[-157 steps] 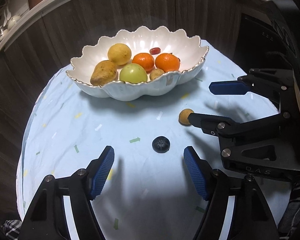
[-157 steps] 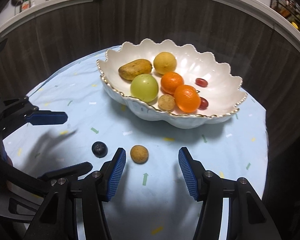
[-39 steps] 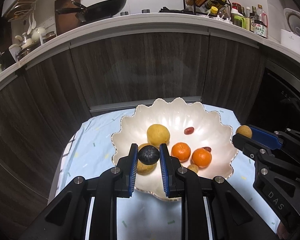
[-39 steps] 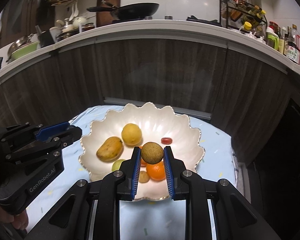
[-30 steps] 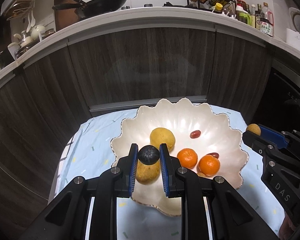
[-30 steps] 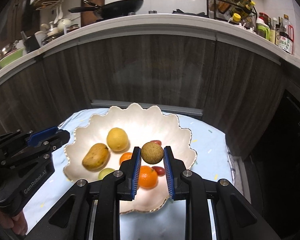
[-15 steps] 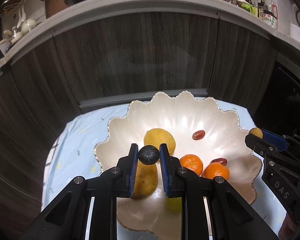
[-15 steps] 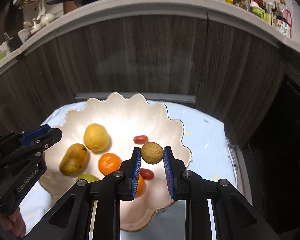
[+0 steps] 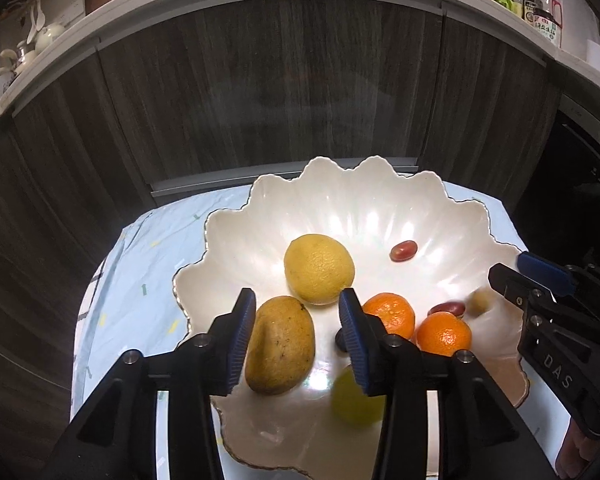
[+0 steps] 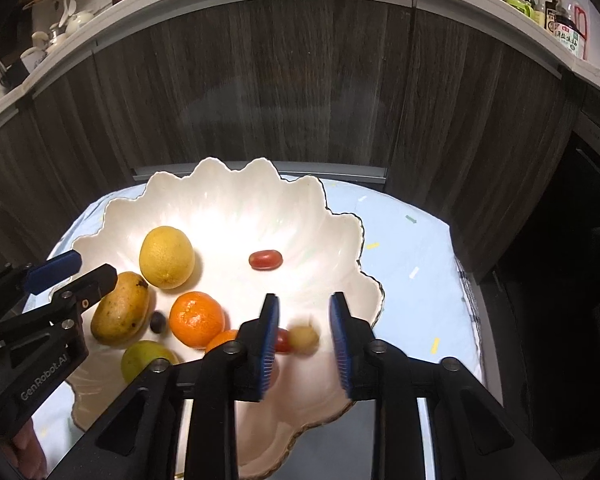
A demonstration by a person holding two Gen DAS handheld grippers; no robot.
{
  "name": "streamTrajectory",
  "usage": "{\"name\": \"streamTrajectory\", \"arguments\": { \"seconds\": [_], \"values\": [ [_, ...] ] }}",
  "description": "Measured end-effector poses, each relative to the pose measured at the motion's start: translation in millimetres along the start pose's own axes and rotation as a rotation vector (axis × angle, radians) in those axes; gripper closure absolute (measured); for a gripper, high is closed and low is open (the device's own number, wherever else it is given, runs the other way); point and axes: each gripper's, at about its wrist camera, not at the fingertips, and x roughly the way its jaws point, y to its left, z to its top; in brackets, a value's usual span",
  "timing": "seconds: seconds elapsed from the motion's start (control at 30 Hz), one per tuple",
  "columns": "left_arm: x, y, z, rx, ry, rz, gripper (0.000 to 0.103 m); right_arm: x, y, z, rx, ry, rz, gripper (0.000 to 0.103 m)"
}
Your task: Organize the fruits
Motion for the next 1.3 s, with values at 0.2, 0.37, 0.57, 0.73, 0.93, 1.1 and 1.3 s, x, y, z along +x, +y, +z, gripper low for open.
{"name": "streamTrajectory", "arguments": {
  "seconds": [0.2, 0.37, 0.57, 0.73, 0.93, 1.1, 1.3],
  "values": [
    [-9.3, 4.6, 0.5, -0.019, -0.007, 0.013, 0.045, -10.1, 0.6, 0.8, 0.01, -0.024, -0.021, 0.043],
    [-23.5, 8.2, 0.0, -0.032, -0.018, 0.023, 0.034, -21.7, 2.7, 0.8, 0.013, -0.036, -0.028, 0.04],
    [-47.8, 11.6, -2.9, -0.043, -0.038, 0.031, 0.029, -43.9, 5.5, -1.1, 0.023, -0.059, -0.037, 0.036],
    [-70.8, 13.8, -7.4, -0.038, -0.056, 0.037, 0.029, -68.7, 8.8, -4.8, 0.02, -0.081, -0.04, 0.036],
    [-102.3, 16.8, -14.7, -0.045, -0.077, 0.04, 0.029, -98.6, 10.7, -12.0, 0.034, -0.109, -0.043, 0.036],
    [-130.8, 17.2, -25.6, -0.052, -0.088, 0.037, 0.029, -119.8, 12.8, -19.0, 0.038, -0.126, -0.041, 0.036],
    [-156.9, 17.3, -38.5, -0.053, -0.088, 0.048, 0.029, -147.3, 14.5, -34.0, 0.055, -0.139, -0.049, 0.036]
  ]
}}
